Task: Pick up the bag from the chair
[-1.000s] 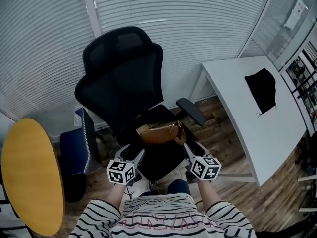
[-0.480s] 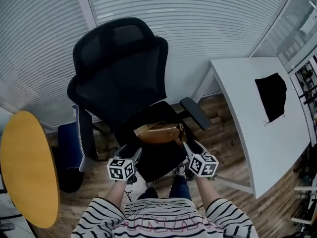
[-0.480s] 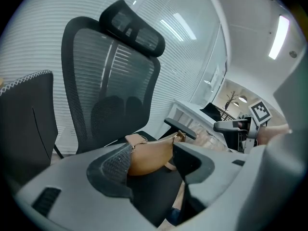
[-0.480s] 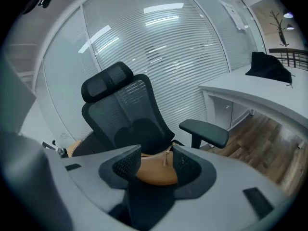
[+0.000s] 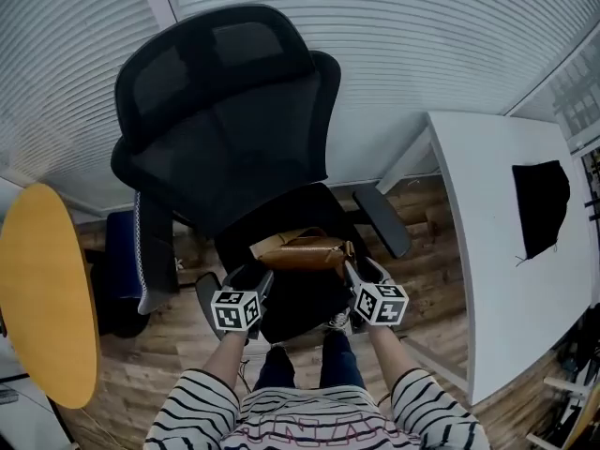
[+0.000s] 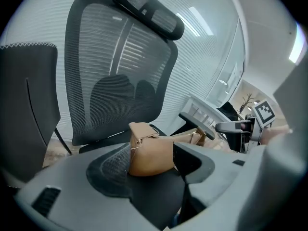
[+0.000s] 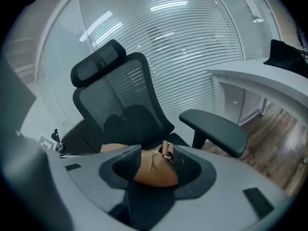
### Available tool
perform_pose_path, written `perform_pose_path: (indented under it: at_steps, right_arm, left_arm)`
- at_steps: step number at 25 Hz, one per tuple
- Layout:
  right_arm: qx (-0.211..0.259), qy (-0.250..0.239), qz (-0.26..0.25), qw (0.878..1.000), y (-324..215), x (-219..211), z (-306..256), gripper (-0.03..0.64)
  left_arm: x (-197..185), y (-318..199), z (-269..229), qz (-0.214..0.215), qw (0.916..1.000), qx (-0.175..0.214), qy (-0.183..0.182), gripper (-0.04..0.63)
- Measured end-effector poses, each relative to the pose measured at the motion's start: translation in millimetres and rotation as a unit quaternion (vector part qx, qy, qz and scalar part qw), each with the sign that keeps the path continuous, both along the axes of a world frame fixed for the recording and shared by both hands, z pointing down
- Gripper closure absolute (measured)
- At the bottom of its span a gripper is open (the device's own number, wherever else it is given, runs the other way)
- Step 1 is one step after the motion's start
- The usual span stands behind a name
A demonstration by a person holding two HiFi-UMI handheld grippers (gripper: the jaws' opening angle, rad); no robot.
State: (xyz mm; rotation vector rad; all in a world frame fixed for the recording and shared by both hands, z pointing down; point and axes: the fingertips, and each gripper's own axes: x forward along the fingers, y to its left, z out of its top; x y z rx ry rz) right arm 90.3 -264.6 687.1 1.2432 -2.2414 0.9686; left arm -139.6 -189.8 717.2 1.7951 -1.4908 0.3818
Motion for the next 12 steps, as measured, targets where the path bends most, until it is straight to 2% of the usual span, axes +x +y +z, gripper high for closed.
perform_pose_path:
  at_steps: [5,12]
  right_arm:
    - [-0.008,0.0,-0.014,1.0,-18,0,31,0.416]
    - [-0.008,-0.026,-0.011,1.0,-35,-8,50,0.408]
  left_arm:
    - [1,-15,24,-0.021,0.9998,-0.003,-0.002,0.341]
    - [-5,-30,40,-0.041,0.9991,0.006,0.008,0.337]
